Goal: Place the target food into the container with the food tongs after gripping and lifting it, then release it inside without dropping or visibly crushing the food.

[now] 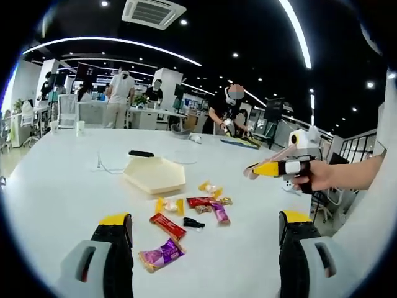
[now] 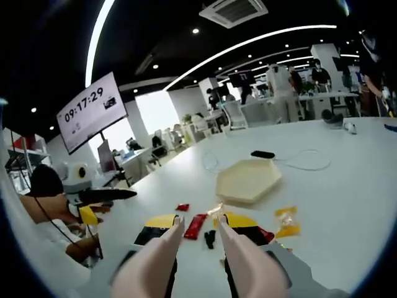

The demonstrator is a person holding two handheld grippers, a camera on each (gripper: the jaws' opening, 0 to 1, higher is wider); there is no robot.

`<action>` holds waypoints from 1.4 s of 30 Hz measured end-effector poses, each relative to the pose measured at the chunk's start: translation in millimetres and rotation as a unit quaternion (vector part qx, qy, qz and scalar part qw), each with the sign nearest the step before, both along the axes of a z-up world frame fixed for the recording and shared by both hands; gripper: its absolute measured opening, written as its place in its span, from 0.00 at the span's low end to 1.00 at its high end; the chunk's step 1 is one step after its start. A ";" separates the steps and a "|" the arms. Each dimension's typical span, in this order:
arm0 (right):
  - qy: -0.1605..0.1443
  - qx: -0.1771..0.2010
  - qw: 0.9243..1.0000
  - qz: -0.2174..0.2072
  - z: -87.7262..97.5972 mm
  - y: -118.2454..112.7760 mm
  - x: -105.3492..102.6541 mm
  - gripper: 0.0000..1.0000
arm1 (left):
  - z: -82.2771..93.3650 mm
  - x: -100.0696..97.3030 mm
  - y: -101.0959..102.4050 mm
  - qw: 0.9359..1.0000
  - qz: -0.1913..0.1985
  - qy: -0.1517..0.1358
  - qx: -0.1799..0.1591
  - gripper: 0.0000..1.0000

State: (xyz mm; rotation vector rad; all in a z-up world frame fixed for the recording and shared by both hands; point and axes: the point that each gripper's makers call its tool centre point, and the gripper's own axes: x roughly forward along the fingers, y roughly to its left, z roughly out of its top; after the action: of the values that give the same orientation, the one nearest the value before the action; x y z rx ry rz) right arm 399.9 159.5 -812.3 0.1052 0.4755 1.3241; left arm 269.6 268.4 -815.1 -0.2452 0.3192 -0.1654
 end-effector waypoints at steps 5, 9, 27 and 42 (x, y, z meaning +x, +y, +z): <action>-0.015 -0.017 1.000 -0.016 2.0 12.5 -7.9 0.28 | -4.9 -2.6 6.0 1.000 -0.007 -0.008 -0.013 0.99; -0.029 -0.028 0.999 -0.021 1.2 18.2 -10.5 0.28 | -7.4 -3.1 6.0 1.000 -0.022 -0.017 -0.009 0.99; -0.070 -0.074 0.995 -0.023 -31.2 41.5 -20.4 0.28 | -34.5 -0.2 14.8 0.999 -0.042 -0.011 0.010 0.99; -0.070 -0.071 0.995 -0.029 -30.9 53.7 -6.4 0.28 | -26.4 6.2 18.4 1.000 -0.011 0.002 -0.006 0.99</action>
State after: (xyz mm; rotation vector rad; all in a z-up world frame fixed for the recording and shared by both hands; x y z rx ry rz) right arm 393.4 213.2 -843.2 -0.0904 0.4434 1.2269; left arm 275.8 286.8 -841.5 -0.2537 0.3250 -0.1884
